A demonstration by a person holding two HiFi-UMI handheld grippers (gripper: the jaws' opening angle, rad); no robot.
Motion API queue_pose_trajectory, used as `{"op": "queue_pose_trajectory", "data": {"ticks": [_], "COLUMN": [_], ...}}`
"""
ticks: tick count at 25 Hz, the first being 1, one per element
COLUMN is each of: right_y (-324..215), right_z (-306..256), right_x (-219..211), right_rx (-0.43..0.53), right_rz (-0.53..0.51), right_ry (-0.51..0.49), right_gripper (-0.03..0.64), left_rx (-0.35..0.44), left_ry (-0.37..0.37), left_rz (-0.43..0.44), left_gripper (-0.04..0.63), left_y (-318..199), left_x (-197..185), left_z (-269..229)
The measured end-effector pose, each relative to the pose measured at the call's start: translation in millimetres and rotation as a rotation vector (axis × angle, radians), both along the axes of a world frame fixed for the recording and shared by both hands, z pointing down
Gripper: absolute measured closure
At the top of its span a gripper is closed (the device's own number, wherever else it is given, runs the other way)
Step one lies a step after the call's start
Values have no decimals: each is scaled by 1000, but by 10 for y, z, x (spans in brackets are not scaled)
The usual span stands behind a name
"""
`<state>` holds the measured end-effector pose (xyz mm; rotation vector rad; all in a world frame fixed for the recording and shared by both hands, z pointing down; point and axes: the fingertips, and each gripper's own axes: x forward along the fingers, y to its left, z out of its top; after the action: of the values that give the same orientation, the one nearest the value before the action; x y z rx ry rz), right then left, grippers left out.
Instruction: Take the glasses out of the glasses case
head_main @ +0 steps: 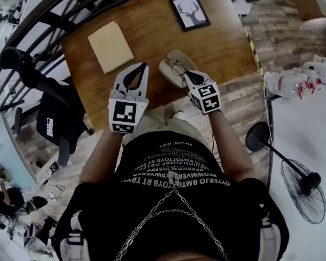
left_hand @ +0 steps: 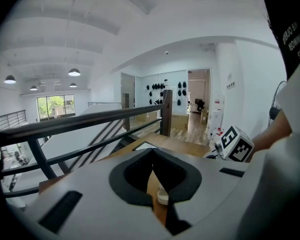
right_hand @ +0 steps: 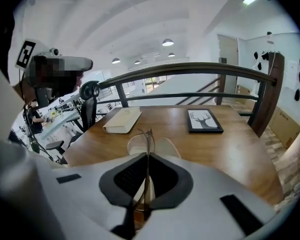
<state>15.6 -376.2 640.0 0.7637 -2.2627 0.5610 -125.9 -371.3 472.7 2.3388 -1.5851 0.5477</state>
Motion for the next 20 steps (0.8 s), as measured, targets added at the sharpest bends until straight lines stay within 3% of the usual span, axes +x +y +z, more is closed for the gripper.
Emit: {"op": "queue_pose_trajectory", "data": {"ticks": [10, 20], "right_y": [62, 134], "right_z": [-473, -1021], "right_x": [102, 391], "right_rx": [59, 163], "right_rz": [13, 24], "right_ry": [-91, -129], "right_gripper": [591, 591], "left_rx": [66, 137], "left_ry": [12, 0], "left_rz": [-66, -69], "left_gripper": [571, 571], "left_y": [217, 382], "left_x": [89, 332], "left_z": [-320, -581]}}
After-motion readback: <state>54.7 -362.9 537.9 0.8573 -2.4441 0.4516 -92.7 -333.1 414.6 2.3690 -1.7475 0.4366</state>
